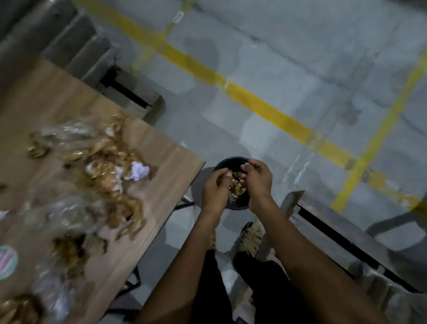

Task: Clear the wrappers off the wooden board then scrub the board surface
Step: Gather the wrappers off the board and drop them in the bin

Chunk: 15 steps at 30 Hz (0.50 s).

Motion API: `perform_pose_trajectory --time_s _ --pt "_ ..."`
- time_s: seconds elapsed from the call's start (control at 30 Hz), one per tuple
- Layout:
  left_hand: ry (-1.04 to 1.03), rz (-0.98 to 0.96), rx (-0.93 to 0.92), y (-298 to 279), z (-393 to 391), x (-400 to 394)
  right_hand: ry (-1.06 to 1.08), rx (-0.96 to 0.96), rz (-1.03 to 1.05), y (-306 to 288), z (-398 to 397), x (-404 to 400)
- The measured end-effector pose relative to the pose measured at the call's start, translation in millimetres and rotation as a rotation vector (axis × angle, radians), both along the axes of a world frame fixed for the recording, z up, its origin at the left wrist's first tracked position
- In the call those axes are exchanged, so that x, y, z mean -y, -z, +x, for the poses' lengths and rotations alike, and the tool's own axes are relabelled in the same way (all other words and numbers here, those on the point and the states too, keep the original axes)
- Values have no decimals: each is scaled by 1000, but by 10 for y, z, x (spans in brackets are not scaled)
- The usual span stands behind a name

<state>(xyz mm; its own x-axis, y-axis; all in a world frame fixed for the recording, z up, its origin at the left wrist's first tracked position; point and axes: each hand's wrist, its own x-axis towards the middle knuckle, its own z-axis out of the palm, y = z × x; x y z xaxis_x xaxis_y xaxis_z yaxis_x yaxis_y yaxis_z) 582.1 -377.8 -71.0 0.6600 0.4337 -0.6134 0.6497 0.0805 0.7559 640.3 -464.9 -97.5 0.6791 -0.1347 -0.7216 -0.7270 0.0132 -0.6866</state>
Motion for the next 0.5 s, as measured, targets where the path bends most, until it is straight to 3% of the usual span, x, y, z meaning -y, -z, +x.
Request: perform_pose_trajectory --time_s 0.23,0.5 --pt "-200 98 217 -1094 -821 -403 -265 183 99 -1241 -514 -307" --pt "-546 213 371 -1565 -2108 -1014 -595 319 137 -1895 -1328 -1007"
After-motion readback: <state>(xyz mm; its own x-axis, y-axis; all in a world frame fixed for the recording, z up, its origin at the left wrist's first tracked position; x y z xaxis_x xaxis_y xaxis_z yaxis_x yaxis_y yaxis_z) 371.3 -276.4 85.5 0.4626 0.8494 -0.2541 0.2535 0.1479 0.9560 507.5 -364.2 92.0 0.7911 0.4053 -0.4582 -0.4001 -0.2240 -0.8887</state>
